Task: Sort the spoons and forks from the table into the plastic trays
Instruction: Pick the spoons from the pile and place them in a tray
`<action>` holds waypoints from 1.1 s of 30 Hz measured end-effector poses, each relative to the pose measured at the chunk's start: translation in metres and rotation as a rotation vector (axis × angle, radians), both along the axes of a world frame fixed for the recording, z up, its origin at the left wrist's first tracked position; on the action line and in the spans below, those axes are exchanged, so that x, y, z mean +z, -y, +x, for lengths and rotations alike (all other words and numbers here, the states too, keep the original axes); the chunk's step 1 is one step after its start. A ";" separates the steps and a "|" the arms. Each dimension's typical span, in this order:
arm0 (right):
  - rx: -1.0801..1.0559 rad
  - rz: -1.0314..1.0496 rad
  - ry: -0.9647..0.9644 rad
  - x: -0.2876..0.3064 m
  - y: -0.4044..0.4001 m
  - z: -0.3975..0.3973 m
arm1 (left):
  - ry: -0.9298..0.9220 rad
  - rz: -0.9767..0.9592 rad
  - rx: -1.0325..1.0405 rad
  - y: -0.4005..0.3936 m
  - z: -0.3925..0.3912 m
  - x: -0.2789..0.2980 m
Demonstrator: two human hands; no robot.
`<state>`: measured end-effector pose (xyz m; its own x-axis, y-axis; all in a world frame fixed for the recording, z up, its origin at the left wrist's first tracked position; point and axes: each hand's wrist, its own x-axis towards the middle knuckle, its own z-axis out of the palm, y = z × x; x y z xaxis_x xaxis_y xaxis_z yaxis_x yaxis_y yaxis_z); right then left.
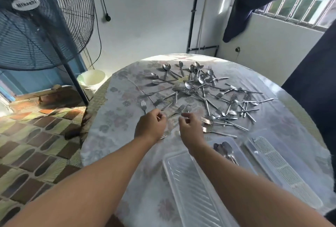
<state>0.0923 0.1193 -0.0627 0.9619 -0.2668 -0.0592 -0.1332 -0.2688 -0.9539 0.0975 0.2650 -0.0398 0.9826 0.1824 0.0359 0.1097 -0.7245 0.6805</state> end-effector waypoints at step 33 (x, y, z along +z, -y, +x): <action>-0.314 -0.098 -0.141 -0.028 -0.081 0.224 | -0.138 0.070 -0.448 -0.042 0.286 -0.049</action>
